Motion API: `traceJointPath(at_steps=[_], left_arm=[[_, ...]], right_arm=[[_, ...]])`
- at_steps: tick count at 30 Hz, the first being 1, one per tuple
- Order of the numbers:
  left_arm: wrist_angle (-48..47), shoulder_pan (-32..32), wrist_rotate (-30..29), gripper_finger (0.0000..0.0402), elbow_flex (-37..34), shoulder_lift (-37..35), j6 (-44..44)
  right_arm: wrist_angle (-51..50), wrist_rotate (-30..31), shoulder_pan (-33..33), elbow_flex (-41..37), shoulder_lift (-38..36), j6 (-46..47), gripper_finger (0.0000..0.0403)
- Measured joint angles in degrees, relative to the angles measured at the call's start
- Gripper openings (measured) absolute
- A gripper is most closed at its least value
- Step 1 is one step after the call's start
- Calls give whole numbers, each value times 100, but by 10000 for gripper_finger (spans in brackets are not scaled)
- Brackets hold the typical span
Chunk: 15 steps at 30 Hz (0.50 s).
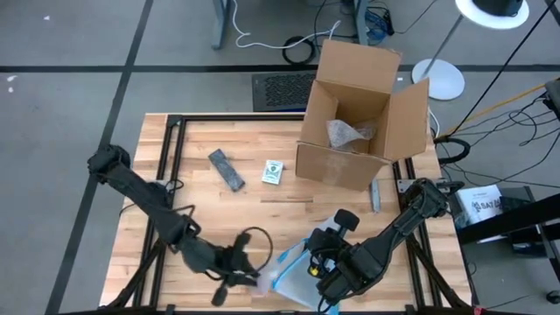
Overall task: Unpack boxes
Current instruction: Put the earphones into the transparent zip bag
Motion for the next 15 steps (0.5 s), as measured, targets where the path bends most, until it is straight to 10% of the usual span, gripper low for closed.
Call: traceJointPath(at_steps=[15], left_arm=[[831,1190,1109,45,-9,864,-542]], right_arm=[[0,5,-4,0,2,147,0]])
